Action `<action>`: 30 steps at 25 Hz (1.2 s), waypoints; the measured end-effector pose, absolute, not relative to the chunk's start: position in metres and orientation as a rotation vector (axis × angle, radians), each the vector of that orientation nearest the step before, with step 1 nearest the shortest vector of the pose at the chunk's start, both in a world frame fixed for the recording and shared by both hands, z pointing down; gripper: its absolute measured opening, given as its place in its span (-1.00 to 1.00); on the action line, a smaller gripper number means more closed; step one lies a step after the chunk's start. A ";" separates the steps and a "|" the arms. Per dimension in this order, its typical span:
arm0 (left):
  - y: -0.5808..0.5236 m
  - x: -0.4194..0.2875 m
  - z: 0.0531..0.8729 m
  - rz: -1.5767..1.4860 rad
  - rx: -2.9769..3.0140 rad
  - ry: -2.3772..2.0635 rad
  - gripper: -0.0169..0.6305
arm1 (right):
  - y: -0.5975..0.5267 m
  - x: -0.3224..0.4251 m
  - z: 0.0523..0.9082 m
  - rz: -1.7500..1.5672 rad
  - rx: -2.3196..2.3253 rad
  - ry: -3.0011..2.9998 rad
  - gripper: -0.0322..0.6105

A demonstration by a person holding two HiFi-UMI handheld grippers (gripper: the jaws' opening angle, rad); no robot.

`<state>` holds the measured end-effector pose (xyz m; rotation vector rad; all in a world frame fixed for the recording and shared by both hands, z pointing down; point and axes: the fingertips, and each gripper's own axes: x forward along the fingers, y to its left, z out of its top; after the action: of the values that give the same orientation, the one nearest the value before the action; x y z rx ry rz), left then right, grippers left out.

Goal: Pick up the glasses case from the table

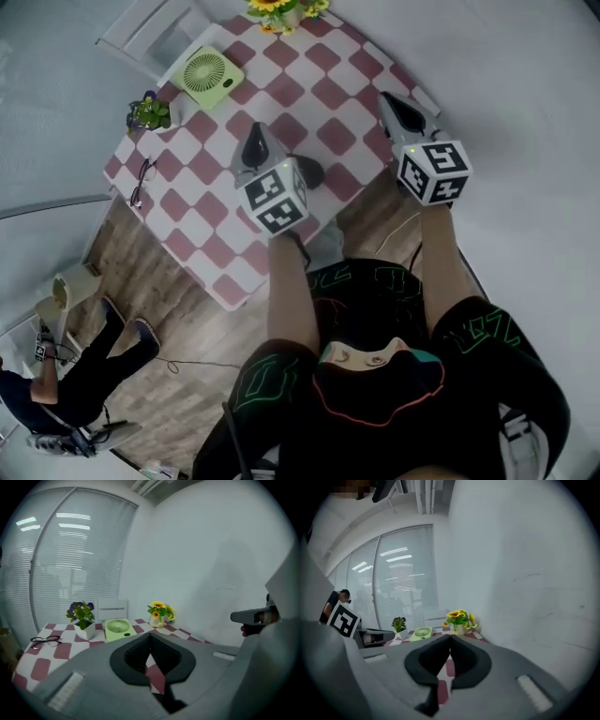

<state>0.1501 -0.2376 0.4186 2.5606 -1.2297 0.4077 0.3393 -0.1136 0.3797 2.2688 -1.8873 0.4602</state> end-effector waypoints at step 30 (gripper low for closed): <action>-0.184 -0.024 0.491 0.392 1.819 -1.892 -0.92 | -0.198 0.127 0.493 0.526 0.846 -2.336 -0.68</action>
<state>-0.0244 -0.1838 0.4911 1.8194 -1.8917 0.3918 0.1274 -0.1976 0.4932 0.8457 -2.3358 0.5260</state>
